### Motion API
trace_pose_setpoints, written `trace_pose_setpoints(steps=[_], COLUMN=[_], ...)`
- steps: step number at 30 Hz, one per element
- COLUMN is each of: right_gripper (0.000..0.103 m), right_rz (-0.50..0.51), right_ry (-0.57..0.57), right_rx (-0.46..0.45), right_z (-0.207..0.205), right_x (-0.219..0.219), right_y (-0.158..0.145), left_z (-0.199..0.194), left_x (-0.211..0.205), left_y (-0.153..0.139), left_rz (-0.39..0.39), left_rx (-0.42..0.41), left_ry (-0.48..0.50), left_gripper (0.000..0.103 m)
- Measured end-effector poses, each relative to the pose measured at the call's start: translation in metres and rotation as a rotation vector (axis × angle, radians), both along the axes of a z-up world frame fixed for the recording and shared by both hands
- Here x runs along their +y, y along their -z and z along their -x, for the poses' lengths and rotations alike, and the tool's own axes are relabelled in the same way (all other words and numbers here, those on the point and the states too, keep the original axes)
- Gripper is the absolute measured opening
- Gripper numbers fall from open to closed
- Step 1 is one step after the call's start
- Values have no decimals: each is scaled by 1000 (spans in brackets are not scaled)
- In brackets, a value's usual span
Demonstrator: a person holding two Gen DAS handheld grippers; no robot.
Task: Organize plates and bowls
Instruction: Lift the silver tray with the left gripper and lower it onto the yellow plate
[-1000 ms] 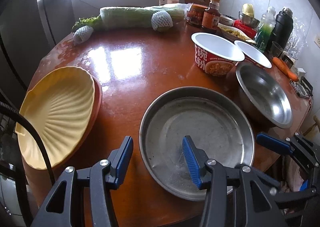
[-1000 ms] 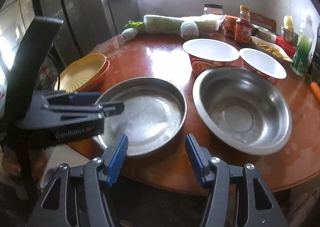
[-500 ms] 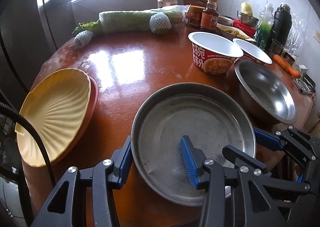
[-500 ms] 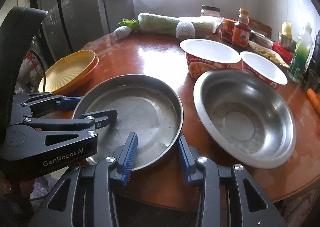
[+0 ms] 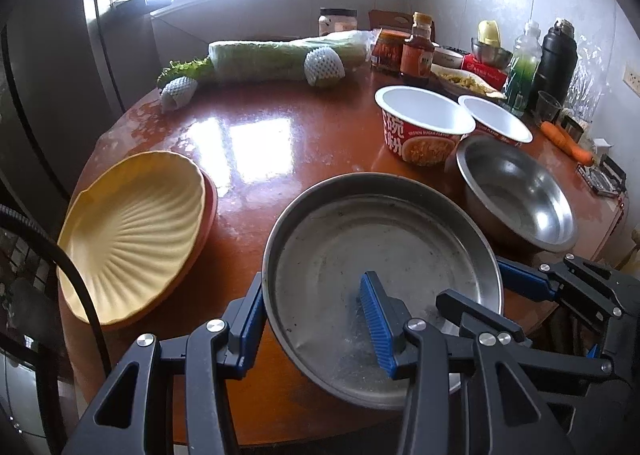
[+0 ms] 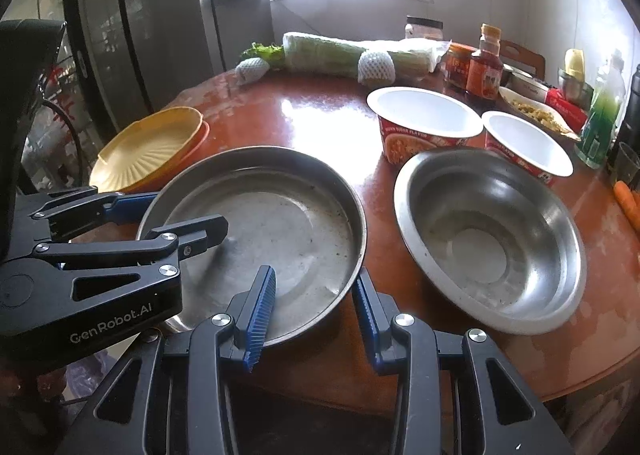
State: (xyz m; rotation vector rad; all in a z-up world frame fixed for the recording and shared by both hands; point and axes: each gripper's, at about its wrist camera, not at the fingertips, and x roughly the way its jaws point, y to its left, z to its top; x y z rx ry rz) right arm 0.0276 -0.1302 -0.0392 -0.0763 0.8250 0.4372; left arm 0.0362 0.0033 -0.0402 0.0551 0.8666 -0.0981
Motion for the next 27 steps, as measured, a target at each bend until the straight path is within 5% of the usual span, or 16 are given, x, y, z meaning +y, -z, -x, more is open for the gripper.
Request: trace_pose_setpoints(steps=[15,27], right_gripper=[41,41], right_rz=[-10,-28], right_ry=[-26,-124], right_rx=[-82,-180], right_z=[5,-10], right_x=[12,64], right_y=[-36,-76], left_z=[10,7], left_x=[17,74], left_y=[-35,-71], left_rz=[26,28], left_rx=[-82,-169], left_ry=[-41,-149], left_gripper=[46,46])
